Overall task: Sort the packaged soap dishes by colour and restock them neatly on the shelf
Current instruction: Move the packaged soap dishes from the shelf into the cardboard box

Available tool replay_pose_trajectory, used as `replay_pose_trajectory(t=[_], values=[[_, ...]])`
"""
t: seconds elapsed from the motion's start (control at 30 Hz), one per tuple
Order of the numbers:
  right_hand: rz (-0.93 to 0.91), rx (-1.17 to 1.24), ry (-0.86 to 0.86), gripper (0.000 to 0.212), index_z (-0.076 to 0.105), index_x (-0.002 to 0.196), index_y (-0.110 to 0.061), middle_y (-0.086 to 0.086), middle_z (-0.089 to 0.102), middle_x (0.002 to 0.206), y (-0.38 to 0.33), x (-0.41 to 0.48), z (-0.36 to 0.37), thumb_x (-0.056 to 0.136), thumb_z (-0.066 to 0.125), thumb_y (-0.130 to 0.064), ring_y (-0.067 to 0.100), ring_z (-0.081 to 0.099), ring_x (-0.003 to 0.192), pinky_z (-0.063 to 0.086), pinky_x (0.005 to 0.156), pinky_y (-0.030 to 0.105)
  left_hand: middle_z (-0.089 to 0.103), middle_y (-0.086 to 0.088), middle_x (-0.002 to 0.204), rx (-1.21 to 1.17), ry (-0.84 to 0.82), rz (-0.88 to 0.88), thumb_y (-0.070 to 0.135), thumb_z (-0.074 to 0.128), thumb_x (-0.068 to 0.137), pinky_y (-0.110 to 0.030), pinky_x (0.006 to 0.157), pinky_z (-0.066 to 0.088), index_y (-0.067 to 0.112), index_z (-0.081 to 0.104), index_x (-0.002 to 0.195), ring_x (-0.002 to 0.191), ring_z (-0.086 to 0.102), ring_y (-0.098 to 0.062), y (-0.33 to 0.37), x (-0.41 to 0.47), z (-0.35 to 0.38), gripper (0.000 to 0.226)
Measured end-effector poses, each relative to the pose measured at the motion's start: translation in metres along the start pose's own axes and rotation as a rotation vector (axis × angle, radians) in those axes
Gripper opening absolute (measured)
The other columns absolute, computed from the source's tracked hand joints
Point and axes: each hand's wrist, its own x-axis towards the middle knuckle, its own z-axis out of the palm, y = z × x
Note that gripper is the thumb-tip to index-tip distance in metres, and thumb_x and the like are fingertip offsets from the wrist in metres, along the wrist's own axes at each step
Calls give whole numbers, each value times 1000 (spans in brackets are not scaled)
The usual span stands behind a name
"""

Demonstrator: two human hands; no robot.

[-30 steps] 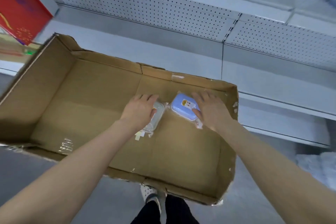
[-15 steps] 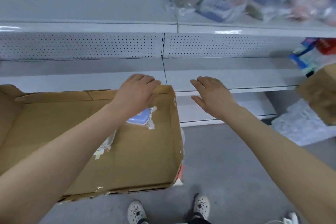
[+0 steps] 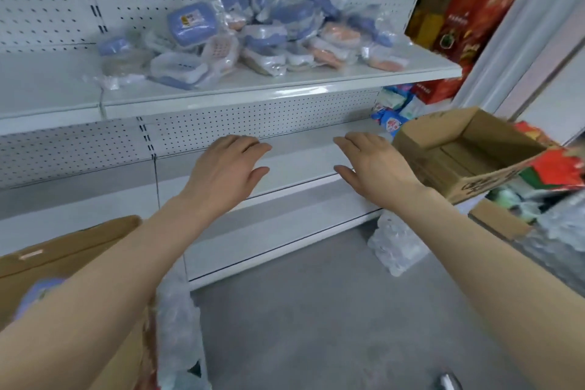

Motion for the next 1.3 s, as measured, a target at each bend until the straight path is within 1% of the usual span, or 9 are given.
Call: replay_pose_trajectory(t=[0.17,0.33,0.47,0.57,0.7,0.83,1.03,1.2,1.3], values=[[97,-35,-38,50,59,127,-2,19,64,117,84,7,5,87,70,-31,40,61,104,51,88,47,64,-3,117,-28,5,56,33,67,86,-39,91,48,16,62,124,103,58,-30,40,84,32,42],[167,-50,-69,50,55,133,-9,12,60,125,152,32,26,91,62,-36,33,56,114,47,94,44,64,-5,117,-34,22,74,32,71,83,-39,90,48,13,62,124,105,58,-31,49,172,70,45],[193,-52,-33,47,61,123,-6,15,64,117,211,75,55,85,72,-30,37,60,106,50,91,46,61,-6,122,-37,41,86,32,72,82,-38,93,46,13,60,126,108,56,-31,35,256,106,50],[203,-39,2,51,61,125,-3,17,65,114,253,118,75,82,76,-25,38,62,104,50,89,47,57,-3,128,-30,42,72,35,69,84,-37,96,43,17,56,132,113,52,-29,15,317,128,53],[201,-49,5,52,56,132,-5,16,62,121,302,178,99,87,70,-28,38,59,111,48,92,47,55,-7,130,11,13,82,36,67,85,-39,98,42,14,55,132,117,52,-32,-13,393,157,53],[269,-14,-2,55,50,138,-7,17,58,127,344,230,116,90,65,-29,38,54,115,44,94,46,43,-6,145,-7,-20,34,38,59,91,-39,106,35,16,43,141,130,40,-28,-28,455,177,57],[318,-12,-48,57,39,145,-13,11,51,138,418,296,152,95,56,-33,33,50,121,42,97,42,39,-9,148,3,42,87,36,66,88,-41,107,36,14,34,148,133,39,-30,-24,543,206,71],[318,76,-51,54,37,147,-13,12,48,138,475,347,183,98,51,-32,35,49,119,43,93,44,52,-8,136,66,-41,178,41,76,76,-46,103,42,19,43,142,124,47,-31,-4,604,235,76],[285,116,-68,55,35,148,-13,13,46,140,503,378,202,99,50,-34,36,47,121,41,95,44,63,-3,119,75,-35,128,41,74,78,-38,93,46,22,57,129,113,55,-28,-4,621,245,57]])
